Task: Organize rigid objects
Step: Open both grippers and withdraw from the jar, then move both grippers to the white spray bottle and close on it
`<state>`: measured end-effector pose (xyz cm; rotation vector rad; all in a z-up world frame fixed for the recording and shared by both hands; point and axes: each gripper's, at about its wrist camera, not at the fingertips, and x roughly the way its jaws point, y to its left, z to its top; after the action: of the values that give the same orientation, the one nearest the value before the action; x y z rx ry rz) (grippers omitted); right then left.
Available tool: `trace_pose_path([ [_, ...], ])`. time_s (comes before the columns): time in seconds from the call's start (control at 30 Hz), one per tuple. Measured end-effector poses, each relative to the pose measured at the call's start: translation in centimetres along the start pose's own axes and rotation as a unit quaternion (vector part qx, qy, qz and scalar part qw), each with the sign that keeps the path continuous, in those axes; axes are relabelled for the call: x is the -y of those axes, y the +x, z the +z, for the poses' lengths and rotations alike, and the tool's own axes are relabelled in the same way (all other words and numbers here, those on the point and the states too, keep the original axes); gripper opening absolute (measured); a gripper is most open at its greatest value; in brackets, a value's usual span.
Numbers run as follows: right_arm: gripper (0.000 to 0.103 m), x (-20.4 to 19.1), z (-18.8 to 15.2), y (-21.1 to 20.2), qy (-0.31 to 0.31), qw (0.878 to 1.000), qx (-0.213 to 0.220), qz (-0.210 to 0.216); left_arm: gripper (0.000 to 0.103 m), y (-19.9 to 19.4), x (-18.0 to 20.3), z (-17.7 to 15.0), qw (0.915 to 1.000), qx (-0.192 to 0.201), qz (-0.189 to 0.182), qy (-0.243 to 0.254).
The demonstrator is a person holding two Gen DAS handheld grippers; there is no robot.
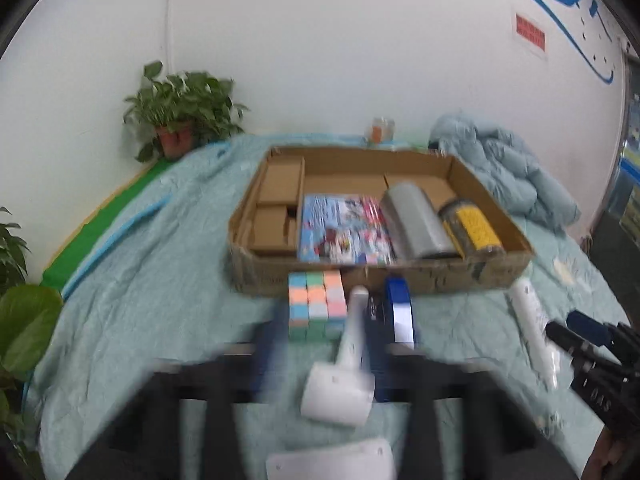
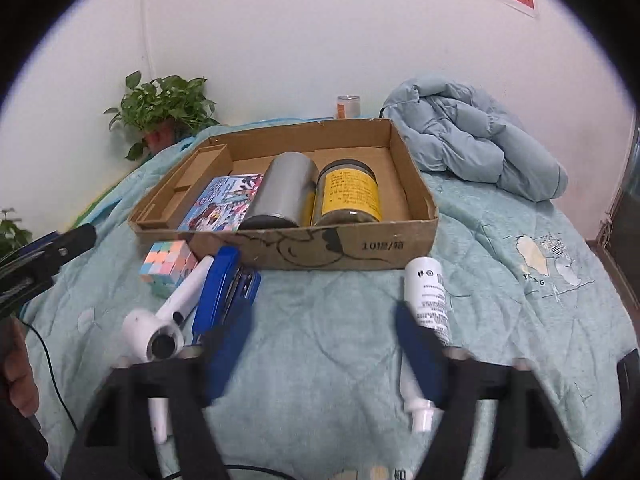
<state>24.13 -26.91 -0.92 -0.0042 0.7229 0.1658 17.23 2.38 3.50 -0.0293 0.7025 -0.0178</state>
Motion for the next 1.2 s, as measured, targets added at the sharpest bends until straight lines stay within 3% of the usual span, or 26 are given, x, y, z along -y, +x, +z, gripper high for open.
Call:
trace_pose_path([
  [0.03,0.025,-0.3,-0.5,-0.3,-0.012,1.0,0.0,-0.01,0.003,0.3,0.5,-0.4,1.0,-0.004,0.0,-0.003],
  [0.1,0.021,-0.6,-1.4,-0.7,-0.019,1.0,0.003,-0.009,0.003,-0.2,0.8,-1.6,0.9999,0.001,0.011,-0.002],
  [0.13,0.021,-0.6,-1.8,-1.0,-0.017,1.0,0.004,0.003,0.014,-0.5,0.9,-2.0,0.9999,0.005,0.016,0.0],
  [0.17,0.024,-0.6,-2.1,-1.1,-0.015,1.0,0.006,0.012,0.032,-0.7,1.1,-2.5,0.9997,0.005,0.022,0.005],
  [0.2,0.03,-0.6,-2.5,-1.2,-0.016,1.0,0.004,0.02,0.085,-0.7,1.2,-2.7,0.9997,0.001,0.023,0.009],
  [0.23,0.055,-0.7,-2.7,-1.2,-0.02,1.0,0.001,0.024,0.099,-0.8,1.4,-3.1,0.9996,-0.001,0.027,0.011],
  [0.27,0.081,-0.7,-3.0,-1.2,-0.019,0.999,0.002,0.028,0.101,-0.7,1.4,-3.4,0.9994,0.006,0.03,0.012],
  [0.43,0.083,1.3,-3.3,-0.7,0.021,0.999,0.004,0.05,0.103,0.4,2.3,-4.5,0.9979,-0.01,0.049,0.042],
  [0.57,0.083,5.1,-2.7,1.7,0.044,0.999,-0.018,0.021,0.103,0.8,2.5,-5.5,0.9984,-0.018,0.045,0.031],
  [0.6,0.083,6.3,-2.4,3.3,0.044,0.998,-0.046,0.006,0.103,0.7,2.5,-5.6,0.9985,-0.019,0.042,0.029],
  [0.67,0.074,8.6,-2.0,6.1,0.064,0.992,-0.104,0.004,0.103,1.0,2.8,-5.9,0.9987,-0.024,0.036,0.027],
  [0.73,0.071,10.0,-2.0,7.8,0.082,0.989,-0.123,-0.002,0.103,1.2,3.1,-5.7,0.9987,-0.029,0.031,0.028],
  [0.77,0.062,10.5,-2.1,8.8,0.084,0.987,-0.136,-0.012,0.103,1.4,3.3,-5.7,0.9987,-0.031,0.028,0.028],
  [0.83,0.045,11.0,-2.4,10.2,0.104,0.981,-0.161,0.025,0.102,1.7,3.4,-5.6,0.9988,-0.036,0.019,0.026],
  [0.87,0.044,10.7,-2.4,10.2,0.101,0.982,-0.16,0.021,0.103,1.8,3.5,-5.6,0.9988,-0.04,0.012,0.025],
  [0.97,0.044,8.5,-2.6,9.2,0.049,0.987,-0.152,-0.007,0.103,2.6,3.8,-5.3,0.9981,-0.056,-0.013,0.022],
  [1.07,0.044,7.5,-3.5,7.4,0.036,0.987,-0.159,0.012,0.102,3.5,4.4,-5.3,0.9936,-0.089,-0.066,0.022],
  [1.13,0.044,6.1,-4.4,5.7,0.002,0.988,-0.153,0.003,0.102,4.1,5.1,-5.3,0.9874,-0.112,-0.11,0.021],
  [1.2,0.044,4.5,-5.8,4.5,-0.043,0.986,-0.158,-0.01,0.102,5.2,6.6,-5.5,0.9715,-0.15,-0.182,0.026],
])
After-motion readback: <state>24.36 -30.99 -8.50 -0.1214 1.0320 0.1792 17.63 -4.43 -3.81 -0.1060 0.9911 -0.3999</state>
